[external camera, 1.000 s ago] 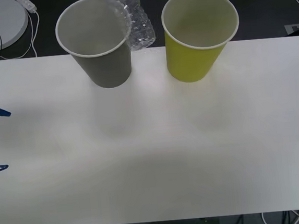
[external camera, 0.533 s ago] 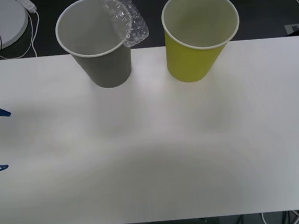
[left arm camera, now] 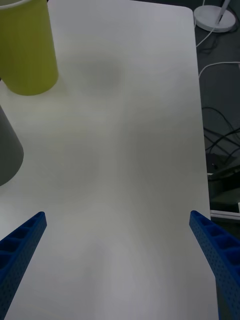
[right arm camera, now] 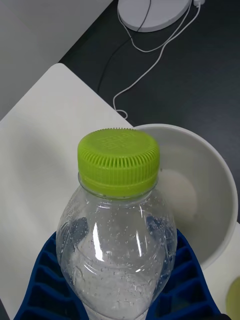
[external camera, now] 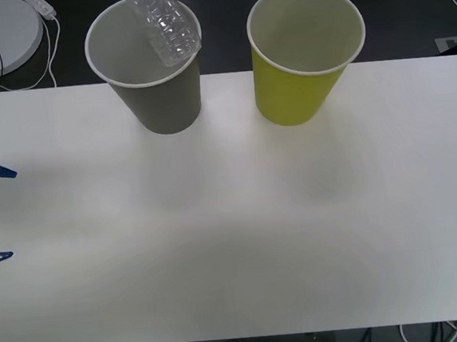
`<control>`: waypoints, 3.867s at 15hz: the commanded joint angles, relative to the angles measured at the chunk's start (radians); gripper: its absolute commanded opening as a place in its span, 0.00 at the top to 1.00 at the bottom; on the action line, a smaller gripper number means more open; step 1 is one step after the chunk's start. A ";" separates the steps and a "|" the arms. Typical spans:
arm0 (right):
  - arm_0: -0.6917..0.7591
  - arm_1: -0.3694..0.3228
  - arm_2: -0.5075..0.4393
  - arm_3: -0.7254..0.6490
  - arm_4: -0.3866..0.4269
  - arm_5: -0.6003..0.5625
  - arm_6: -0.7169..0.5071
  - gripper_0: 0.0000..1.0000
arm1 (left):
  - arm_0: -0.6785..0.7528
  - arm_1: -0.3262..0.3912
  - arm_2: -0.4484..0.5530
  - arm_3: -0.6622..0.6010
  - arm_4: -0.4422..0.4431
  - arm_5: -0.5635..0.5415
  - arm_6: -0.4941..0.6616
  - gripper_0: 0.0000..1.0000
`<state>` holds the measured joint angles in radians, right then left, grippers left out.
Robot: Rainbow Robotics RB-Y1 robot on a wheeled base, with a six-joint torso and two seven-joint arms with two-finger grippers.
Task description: Put the can into the green bin and the plastic bottle into the gray bin
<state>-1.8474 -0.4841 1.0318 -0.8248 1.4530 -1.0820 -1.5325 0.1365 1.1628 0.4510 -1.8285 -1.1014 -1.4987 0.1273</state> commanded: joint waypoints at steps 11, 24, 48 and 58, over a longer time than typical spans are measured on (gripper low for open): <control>-0.110 0.220 0.086 0.325 0.020 0.077 0.000 1.00 | 0.000 0.000 0.000 0.000 0.000 0.000 0.000 0.00; -0.115 0.222 0.102 0.349 0.032 0.082 0.052 0.02 | 0.000 0.000 0.000 0.000 0.000 0.000 0.000 0.00; -0.041 0.102 0.094 0.171 -0.036 0.083 0.130 0.00 | 0.000 0.000 0.000 0.000 0.000 0.000 0.000 0.00; 0.111 -0.111 0.025 -0.152 -0.085 0.083 0.209 0.00 | 0.000 0.000 0.000 0.000 0.000 0.000 0.000 0.00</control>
<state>-1.7542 -0.5782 1.0665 -0.9519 1.3717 -0.9987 -1.3380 0.1365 1.1628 0.4510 -1.8285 -1.1014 -1.4987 0.1273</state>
